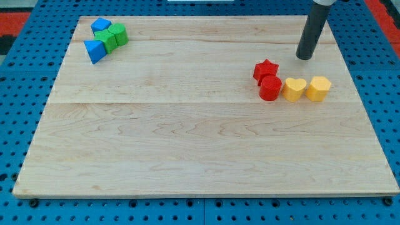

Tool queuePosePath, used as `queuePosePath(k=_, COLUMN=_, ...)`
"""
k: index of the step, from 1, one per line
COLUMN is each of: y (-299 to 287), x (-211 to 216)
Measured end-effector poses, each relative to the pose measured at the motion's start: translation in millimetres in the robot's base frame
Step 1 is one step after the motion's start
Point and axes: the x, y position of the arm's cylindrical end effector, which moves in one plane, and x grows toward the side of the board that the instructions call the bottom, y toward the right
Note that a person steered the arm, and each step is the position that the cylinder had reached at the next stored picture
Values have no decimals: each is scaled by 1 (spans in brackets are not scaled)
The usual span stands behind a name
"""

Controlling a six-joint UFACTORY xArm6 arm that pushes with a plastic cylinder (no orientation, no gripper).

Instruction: Slide the yellow hexagon left a bit and down

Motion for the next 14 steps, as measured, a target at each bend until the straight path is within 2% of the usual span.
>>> queuePosePath(k=5, y=29, x=-10)
queuePosePath(k=6, y=73, x=29)
queuePosePath(k=7, y=48, x=85)
queuePosePath(k=8, y=20, x=97)
queuePosePath(k=9, y=21, x=81)
queuePosePath(k=10, y=-20, x=96)
queuePosePath(k=11, y=-53, x=144)
queuePosePath(k=12, y=-39, x=162)
queuePosePath(k=13, y=-47, x=142)
queuePosePath(k=14, y=-95, x=142)
